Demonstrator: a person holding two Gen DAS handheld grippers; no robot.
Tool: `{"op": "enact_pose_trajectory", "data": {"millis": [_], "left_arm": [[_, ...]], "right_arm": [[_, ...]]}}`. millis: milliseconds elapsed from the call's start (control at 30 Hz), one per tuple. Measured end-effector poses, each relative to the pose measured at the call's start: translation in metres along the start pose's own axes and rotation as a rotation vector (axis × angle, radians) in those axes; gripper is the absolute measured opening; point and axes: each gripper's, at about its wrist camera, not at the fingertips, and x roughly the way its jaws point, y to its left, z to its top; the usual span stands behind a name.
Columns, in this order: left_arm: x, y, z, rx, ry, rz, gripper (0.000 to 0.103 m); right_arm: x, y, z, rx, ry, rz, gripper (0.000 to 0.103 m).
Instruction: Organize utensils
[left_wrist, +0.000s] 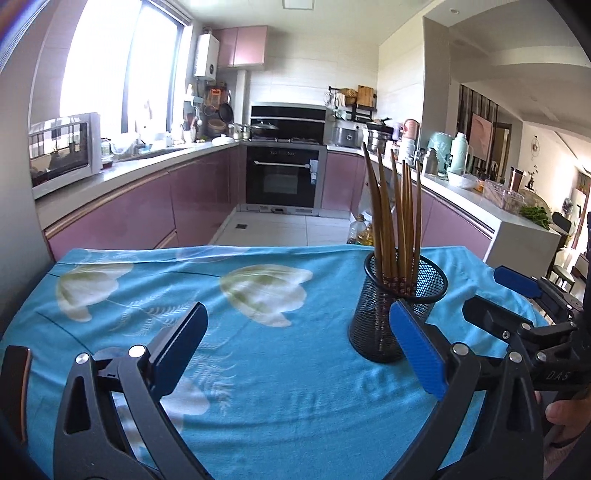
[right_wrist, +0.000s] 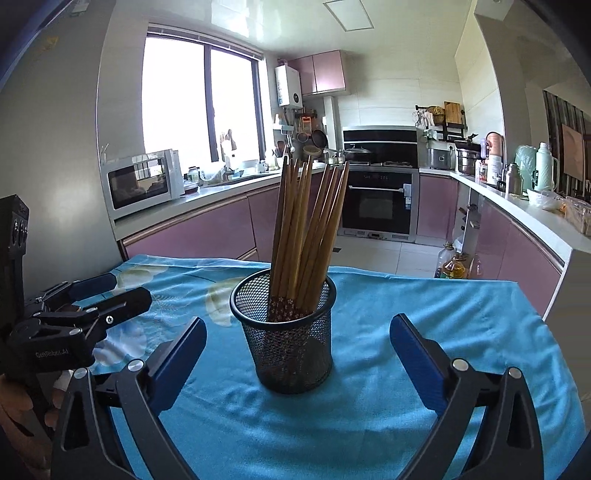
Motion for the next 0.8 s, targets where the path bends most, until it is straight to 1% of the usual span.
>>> {"op": "enact_pose_trajectory", "data": {"millis": [133, 300, 600, 800], "left_arm": [[-0.019, 0.006, -0.004, -0.007, -0.046, 0.03, 0.097], [-0.031, 0.011, -0.008, -0.004, -0.072, 0.062, 0.097], [-0.046, 0.015, -0.01, -0.02, -0.112, 0.082, 0.097], [-0.051, 0.015, -0.011, -0.011, -0.128, 0.09, 0.097]], "right_arm": [[-0.01, 0.005, -0.004, -0.004, -0.039, -0.025, 0.096], [-0.017, 0.008, -0.006, -0.01, -0.061, -0.049, 0.096], [-0.025, 0.01, -0.009, -0.016, -0.085, -0.061, 0.096], [-0.028, 0.011, -0.01, -0.018, -0.089, -0.067, 0.096]]}}
